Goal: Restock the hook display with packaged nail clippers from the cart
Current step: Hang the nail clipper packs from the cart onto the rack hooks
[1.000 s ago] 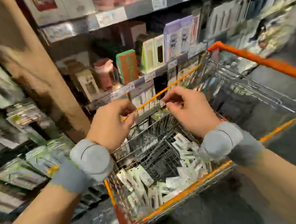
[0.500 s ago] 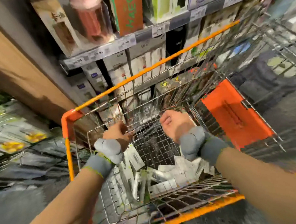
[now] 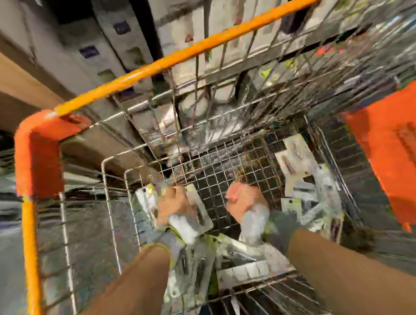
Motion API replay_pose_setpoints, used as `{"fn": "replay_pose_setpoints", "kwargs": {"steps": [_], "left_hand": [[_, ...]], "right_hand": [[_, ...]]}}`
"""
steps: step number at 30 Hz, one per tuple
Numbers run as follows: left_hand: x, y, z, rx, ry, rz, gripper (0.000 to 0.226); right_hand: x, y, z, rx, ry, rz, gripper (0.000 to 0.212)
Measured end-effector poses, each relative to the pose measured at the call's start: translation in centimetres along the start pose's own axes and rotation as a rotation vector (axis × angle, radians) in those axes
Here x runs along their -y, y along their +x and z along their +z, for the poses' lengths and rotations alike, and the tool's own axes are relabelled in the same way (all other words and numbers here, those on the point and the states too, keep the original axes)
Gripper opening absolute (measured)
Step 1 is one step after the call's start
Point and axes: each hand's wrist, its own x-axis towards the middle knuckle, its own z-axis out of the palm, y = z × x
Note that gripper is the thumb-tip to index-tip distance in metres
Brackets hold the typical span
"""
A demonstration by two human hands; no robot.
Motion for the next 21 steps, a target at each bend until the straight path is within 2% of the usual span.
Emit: {"fn": "replay_pose_setpoints", "kwargs": {"steps": [1, 2, 3, 7, 10, 12, 15, 16, 18, 21], "left_hand": [[0.5, 0.0, 0.3, 0.004, 0.104, 0.002, 0.031], [1.0, 0.1, 0.4, 0.141, 0.057, -0.009, 0.03], [1.1, 0.1, 0.9, 0.167, 0.055, -0.034, 0.033], [2.3, 0.5, 2.6, 0.085, -0.073, -0.044, 0.047], [3.3, 0.9, 3.1, -0.078, -0.099, -0.081, 0.059], [4.0, 1.5, 3.8, -0.134, -0.122, -0.08, 0.068], [3.9, 1.5, 4.7, -0.249, -0.269, -0.171, 0.068], [3.7, 1.6, 4.9, -0.328, -0.351, -0.272, 0.064], [3.4, 2.1, 5.3, -0.24, -0.466, -0.479, 0.056], [3.2, 1.4, 6.9, -0.181, -0.417, -0.414, 0.066]], "right_hand": [[0.0, 0.7, 0.9, 0.021, -0.008, 0.003, 0.026], [0.3, 1.5, 1.8, 0.042, 0.006, 0.009, 0.025], [0.5, 2.0, 2.6, 0.049, 0.006, 0.01, 0.024], [1.7, 3.4, 4.8, 0.064, 0.014, 0.029, 0.028], [2.7, 4.4, 6.2, 0.055, -0.027, -0.019, 0.036], [3.2, 4.9, 6.7, 0.052, -0.038, 0.029, 0.044], [3.9, 6.1, 7.8, 0.06, -0.032, 0.095, 0.057], [3.9, 6.4, 8.1, 0.061, -0.021, 0.113, 0.06], [4.0, 6.5, 8.8, 0.015, -0.007, 0.151, 0.055], [3.8, 6.3, 9.5, -0.046, 0.041, 0.106, 0.051]]}}
